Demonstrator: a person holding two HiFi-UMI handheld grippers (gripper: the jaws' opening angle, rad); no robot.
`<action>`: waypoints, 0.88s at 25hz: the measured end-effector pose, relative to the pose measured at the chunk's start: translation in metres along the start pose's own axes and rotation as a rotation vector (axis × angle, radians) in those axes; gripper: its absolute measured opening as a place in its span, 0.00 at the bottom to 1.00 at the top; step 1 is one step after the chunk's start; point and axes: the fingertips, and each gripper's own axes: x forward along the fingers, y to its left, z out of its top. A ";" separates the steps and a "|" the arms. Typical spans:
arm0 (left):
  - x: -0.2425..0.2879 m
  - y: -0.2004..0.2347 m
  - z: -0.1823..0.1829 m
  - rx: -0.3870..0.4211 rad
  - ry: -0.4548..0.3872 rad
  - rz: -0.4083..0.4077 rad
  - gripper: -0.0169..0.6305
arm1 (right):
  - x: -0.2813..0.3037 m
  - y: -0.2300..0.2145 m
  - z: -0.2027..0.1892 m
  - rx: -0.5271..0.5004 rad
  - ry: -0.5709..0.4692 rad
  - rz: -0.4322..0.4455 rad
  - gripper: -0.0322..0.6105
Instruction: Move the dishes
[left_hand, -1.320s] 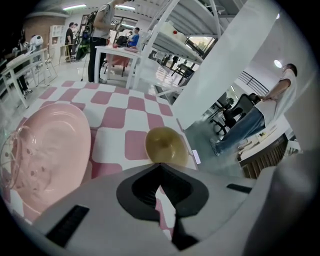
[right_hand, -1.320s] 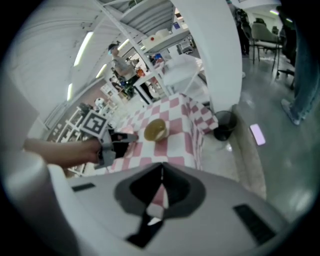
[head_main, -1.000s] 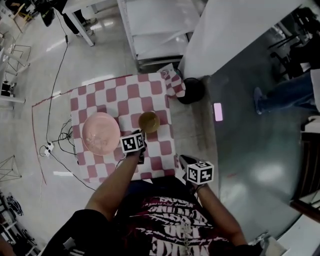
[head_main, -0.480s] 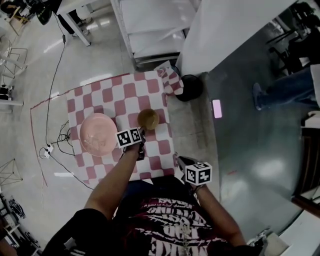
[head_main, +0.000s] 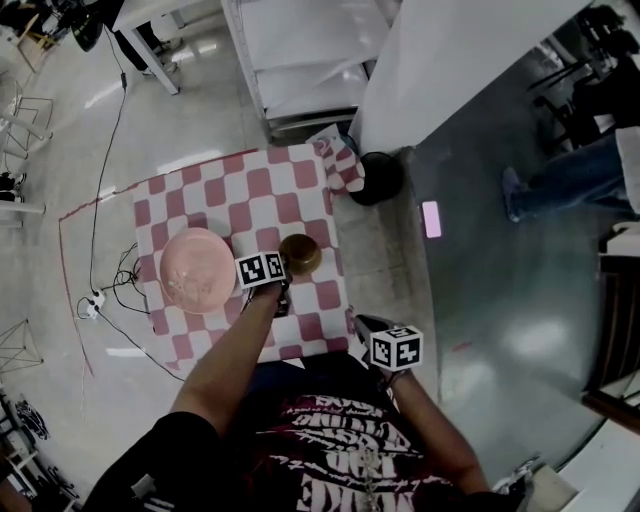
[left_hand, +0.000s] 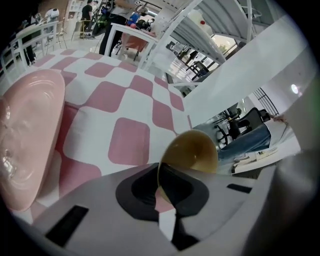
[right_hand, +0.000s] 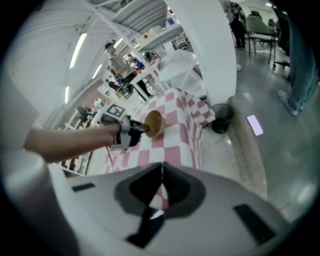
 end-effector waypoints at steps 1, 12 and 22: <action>-0.004 0.001 0.000 0.004 -0.001 0.000 0.08 | 0.001 0.003 0.001 -0.002 0.001 0.002 0.10; -0.078 0.062 0.020 0.012 -0.035 0.114 0.08 | 0.023 0.061 0.024 -0.094 -0.003 0.060 0.10; -0.128 0.137 0.036 -0.071 -0.024 0.207 0.08 | 0.050 0.119 0.033 -0.120 -0.005 0.096 0.10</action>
